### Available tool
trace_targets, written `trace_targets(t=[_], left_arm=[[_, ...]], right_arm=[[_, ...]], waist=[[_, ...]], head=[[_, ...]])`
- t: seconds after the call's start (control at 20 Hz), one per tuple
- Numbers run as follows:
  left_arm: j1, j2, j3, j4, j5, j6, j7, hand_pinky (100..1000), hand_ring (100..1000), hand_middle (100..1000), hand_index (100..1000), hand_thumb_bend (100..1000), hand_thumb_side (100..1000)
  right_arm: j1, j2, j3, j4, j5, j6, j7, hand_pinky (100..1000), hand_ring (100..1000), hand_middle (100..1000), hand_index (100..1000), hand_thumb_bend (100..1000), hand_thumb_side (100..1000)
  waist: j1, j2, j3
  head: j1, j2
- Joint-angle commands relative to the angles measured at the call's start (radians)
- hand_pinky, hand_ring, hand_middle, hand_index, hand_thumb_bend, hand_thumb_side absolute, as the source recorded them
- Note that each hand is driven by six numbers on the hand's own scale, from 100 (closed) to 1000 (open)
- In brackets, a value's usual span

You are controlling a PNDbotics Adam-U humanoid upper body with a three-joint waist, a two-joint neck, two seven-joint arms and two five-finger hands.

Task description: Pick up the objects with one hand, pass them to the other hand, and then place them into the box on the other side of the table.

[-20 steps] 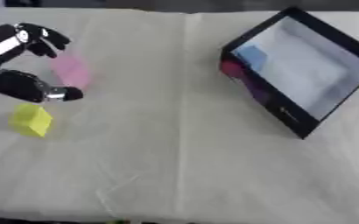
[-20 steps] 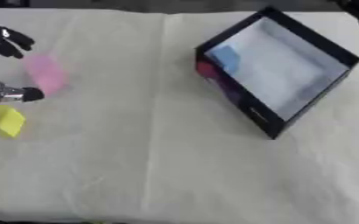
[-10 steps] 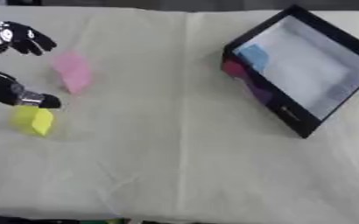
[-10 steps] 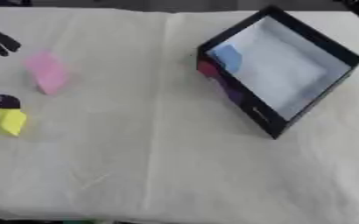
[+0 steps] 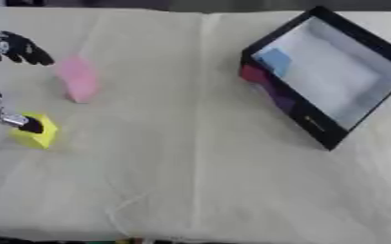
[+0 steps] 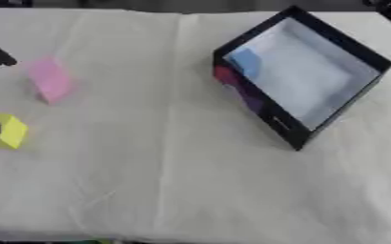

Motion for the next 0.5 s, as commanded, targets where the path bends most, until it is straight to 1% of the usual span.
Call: trace_targets(t=[0.05, 0.3, 0.5], left_arm=[[-0.018, 0.052, 0.004, 0.010, -0.022, -0.018, -0.043, 851, 844, 780, 850, 825, 319], [-0.017, 0.056, -0.013, 0.037, -0.070, -0.045, -0.065, 850, 851, 781, 846, 832, 283], [-0.018, 0.052, -0.028, 0.070, -0.104, -0.065, -0.074, 848, 852, 780, 834, 808, 236]], right_arm=[[-0.009, -0.035, -0.010, -0.025, 0.003, 0.003, -0.007, 891, 840, 920, 928, 100, 574], [-0.004, -0.033, -0.006, -0.026, 0.007, 0.006, -0.008, 891, 839, 919, 927, 100, 576], [-0.001, -0.031, -0.005, -0.027, 0.011, 0.007, -0.007, 894, 839, 919, 927, 100, 577]], waist=[[0.010, -0.025, -0.002], [0.007, -0.025, -0.003], [0.006, -0.024, -0.005]], head=[[0.012, 0.004], [0.017, 0.003], [0.021, 0.001]])
